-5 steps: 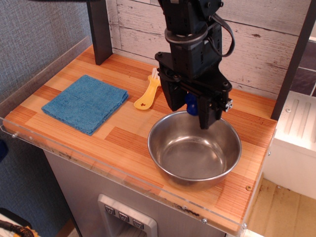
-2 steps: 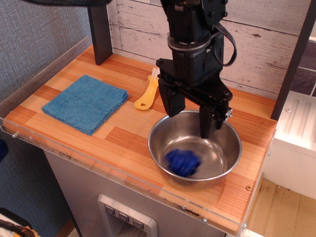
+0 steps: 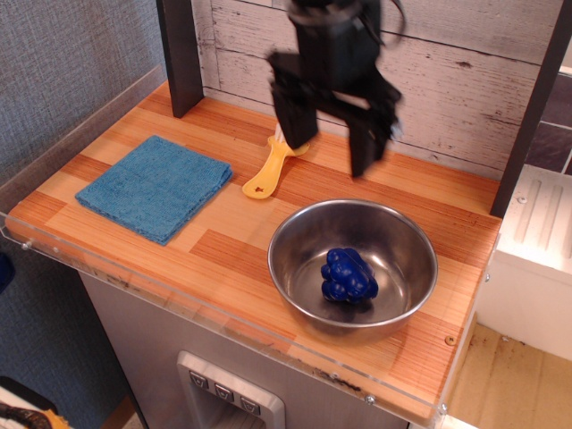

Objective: Place the grapes into the steel pan

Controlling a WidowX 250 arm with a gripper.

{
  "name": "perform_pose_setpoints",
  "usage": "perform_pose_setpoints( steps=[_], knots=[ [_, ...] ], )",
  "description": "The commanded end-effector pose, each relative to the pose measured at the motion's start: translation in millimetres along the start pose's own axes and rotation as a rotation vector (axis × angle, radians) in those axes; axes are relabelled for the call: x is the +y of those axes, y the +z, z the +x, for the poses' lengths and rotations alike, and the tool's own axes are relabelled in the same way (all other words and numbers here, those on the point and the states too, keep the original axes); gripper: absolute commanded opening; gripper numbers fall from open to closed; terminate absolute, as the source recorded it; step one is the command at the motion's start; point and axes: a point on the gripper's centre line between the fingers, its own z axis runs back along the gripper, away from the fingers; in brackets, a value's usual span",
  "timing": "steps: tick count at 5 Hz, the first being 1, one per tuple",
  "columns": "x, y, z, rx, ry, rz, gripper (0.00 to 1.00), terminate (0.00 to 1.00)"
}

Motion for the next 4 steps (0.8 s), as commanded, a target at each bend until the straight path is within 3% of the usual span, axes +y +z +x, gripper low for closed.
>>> perform_pose_setpoints(
  steps=[1, 3, 4],
  knots=[
    [37.4, 12.7, 31.7, 0.028, 0.127, 0.113, 1.0, 0.0],
    [40.0, 8.2, 31.5, 0.055, 0.142, 0.101, 1.0, 0.0],
    [40.0, 8.2, 31.5, 0.055, 0.142, 0.101, 1.0, 1.0]
  ],
)
